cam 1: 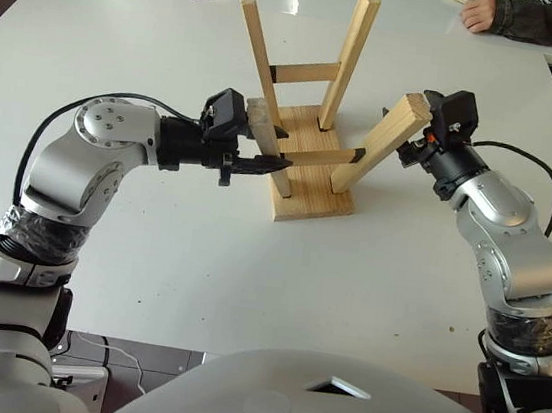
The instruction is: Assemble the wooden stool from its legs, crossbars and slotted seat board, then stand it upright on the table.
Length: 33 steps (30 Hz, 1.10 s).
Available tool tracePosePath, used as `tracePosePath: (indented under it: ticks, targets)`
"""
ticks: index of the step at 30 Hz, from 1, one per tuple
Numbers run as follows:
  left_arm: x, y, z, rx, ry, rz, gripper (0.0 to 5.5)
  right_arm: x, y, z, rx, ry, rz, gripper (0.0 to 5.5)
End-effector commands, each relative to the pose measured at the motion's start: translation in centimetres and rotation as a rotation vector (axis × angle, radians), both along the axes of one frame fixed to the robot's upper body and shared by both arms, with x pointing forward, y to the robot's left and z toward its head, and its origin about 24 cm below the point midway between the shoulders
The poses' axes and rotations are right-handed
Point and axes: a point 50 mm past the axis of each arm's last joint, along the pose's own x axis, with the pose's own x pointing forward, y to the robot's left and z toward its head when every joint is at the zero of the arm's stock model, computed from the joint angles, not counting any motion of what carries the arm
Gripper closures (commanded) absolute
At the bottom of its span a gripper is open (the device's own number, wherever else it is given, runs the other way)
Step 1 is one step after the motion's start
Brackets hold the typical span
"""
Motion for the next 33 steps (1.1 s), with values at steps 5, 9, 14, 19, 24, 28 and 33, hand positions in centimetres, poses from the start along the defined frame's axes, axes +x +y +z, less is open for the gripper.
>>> tracePosePath:
  ticks: [5, 9, 14, 19, 24, 28, 33]
  targets:
    - [-1.2, -0.2, -4.7, 0.130, 0.154, 0.035, 3.45, 1.1, -6.1, 1.1, -0.117, -0.058, -0.099, 1.60]
    - [-1.3, -0.1, -4.8, 0.126, 0.154, 0.047, 3.45, 1.7, -10.5, 1.2, -0.310, -0.084, -0.239, 1.60]
    - [-1.1, -0.4, -4.6, 0.116, 0.152, 0.044, 3.45, 0.8, -2.2, 1.1, -0.197, -0.109, 0.058, 1.60]
    - [-1.4, -2.9, -4.0, 0.071, 0.136, -0.032, 3.45, -3.4, 8.9, 6.3, 0.200, -0.172, 0.528, 1.60]
    - [-1.6, -3.2, -4.0, 0.062, 0.148, -0.033, 3.45, -1.2, 5.8, 4.2, 0.046, -0.111, 0.332, 1.60]
    - [-2.1, -2.6, -4.2, 0.068, 0.179, -0.006, 3.45, 0.2, 2.3, 1.7, -0.134, -0.097, 0.186, 1.60]
    - [-1.9, -3.3, -3.1, -0.010, 0.171, 0.038, 2.47, 1.0, 0.1, -0.2, -0.152, -0.061, 0.118, 1.58]
